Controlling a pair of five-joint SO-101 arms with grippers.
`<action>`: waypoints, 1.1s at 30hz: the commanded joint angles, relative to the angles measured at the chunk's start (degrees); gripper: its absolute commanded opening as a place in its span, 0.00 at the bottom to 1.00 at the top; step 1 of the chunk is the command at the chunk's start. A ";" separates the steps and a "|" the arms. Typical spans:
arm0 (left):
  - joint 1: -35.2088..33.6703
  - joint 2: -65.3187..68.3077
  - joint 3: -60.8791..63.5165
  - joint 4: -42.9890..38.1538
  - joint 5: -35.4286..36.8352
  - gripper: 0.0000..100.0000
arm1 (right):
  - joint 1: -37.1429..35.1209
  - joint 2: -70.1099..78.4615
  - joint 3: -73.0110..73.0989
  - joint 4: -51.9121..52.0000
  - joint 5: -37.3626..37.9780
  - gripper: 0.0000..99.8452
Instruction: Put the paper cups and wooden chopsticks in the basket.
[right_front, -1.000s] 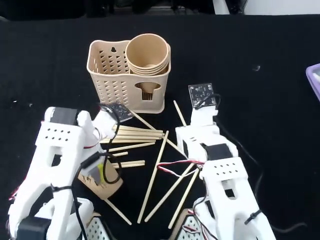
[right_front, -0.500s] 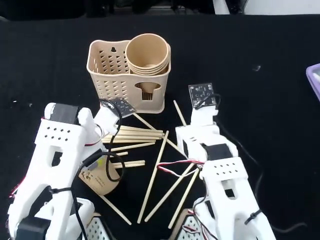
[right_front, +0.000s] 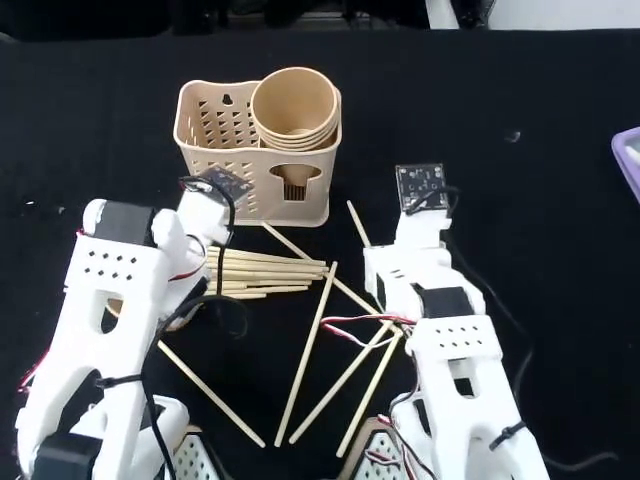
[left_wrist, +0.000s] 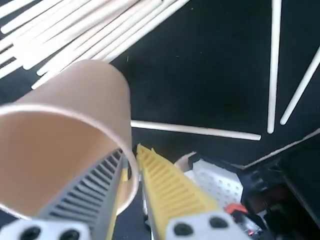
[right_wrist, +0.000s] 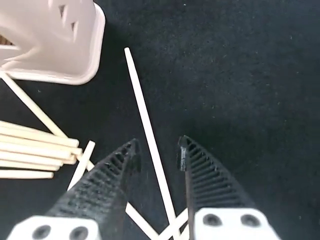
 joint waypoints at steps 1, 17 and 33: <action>0.22 -0.79 -2.59 0.62 2.29 0.03 | 0.97 -1.98 -0.04 -2.11 -0.44 0.13; -20.97 -0.79 -28.44 0.62 2.02 0.03 | 0.97 -1.98 0.92 -3.43 -0.44 0.12; -8.84 10.02 -68.18 -10.37 24.35 0.03 | 11.69 -1.98 1.80 -7.65 -10.46 0.01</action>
